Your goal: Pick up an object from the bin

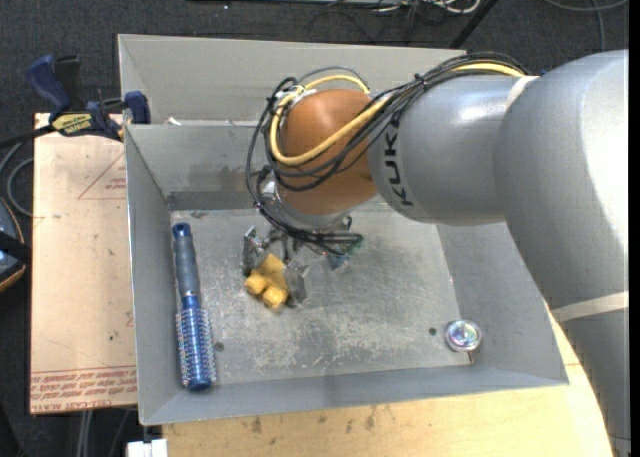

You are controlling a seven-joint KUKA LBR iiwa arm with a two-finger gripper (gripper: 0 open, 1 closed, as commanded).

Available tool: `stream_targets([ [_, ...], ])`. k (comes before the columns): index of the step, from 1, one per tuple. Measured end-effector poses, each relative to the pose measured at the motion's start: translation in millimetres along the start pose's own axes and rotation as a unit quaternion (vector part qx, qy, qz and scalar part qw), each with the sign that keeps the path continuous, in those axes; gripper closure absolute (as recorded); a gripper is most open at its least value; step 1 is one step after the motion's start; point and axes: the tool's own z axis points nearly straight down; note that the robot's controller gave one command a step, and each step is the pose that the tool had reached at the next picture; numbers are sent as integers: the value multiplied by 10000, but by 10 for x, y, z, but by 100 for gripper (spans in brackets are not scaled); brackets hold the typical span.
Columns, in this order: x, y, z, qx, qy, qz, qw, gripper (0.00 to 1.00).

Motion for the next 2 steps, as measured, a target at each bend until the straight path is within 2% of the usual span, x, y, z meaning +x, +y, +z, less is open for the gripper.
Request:
stream_targets([
  [1,-114,-1,-1109,-2,64,-49,10000,100],
  [2,-150,-99,-1703,-4,70,-257,9996,100],
])
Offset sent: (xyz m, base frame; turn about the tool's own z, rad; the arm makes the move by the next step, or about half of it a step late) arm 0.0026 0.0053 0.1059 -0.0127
